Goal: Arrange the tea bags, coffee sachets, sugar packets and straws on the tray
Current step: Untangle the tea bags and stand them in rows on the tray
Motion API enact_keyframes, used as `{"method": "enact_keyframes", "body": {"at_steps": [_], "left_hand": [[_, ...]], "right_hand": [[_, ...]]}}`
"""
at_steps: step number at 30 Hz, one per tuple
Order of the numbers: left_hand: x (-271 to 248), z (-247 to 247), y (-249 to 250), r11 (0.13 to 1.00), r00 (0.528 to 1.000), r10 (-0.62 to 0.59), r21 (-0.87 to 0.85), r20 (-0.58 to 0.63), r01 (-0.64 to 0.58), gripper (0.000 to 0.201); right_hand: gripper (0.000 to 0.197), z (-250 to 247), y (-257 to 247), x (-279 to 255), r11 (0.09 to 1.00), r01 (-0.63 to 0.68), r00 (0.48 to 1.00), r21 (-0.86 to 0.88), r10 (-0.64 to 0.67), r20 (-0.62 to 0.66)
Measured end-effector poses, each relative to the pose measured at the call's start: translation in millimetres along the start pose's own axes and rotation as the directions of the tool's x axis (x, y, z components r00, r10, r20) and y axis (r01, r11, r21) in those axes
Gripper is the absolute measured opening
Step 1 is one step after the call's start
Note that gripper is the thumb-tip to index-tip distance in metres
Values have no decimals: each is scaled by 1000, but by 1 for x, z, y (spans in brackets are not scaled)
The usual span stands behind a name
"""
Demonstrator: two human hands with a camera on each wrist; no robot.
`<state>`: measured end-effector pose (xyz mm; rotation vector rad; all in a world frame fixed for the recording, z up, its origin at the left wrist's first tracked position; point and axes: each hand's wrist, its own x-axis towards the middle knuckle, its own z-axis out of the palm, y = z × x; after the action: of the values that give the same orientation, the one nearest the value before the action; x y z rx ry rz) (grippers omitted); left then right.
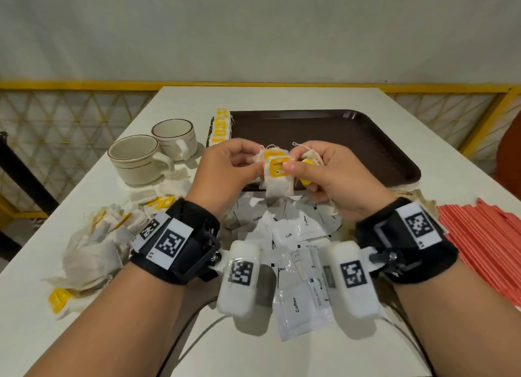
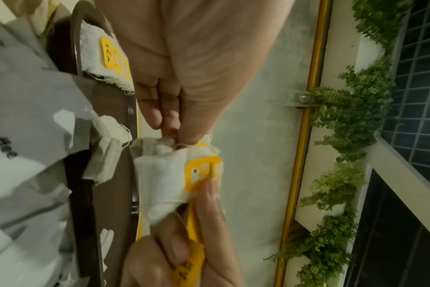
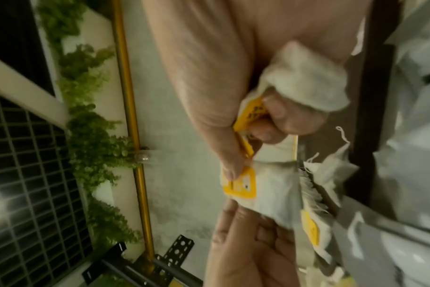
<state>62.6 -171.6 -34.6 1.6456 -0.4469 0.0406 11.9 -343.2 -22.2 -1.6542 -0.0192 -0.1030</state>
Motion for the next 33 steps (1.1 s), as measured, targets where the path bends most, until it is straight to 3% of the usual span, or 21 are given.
{"method": "enact_keyframes", "body": {"at_steps": [9,13,16,19,20,23,26,33], "left_hand": [[-6,11,6,984,995,9,-177,96,9,15],[-9,14,3,989,969,104,81,225,-125,19],[-9,14,0,978,980,83,174,180,-114,26],[-14,19,5,975,979,76,193,188,-113,10],[-17,22,8,969,979,76,216,189,-117,5],[-19,31,7,928,980,111,335,163,-160,18],[-16,32,5,906,982,146,382,121,-181,12],[-2,7,1,998,996,-64,23,55,63,11]], "right_hand": [[17,8,11,6,979,-28,983,202,64,-172],[9,9,12,7,916,-106,985,386,150,-86],[16,9,9,10,810,-200,964,552,264,-37],[18,5,5,12,690,-221,930,690,361,-63],[18,5,5,11,660,-218,927,719,369,-58],[18,9,4,9,620,-216,934,754,357,-26],[16,14,4,8,590,-196,953,783,303,10],[7,8,7,13,597,-95,969,796,239,-64]]}}
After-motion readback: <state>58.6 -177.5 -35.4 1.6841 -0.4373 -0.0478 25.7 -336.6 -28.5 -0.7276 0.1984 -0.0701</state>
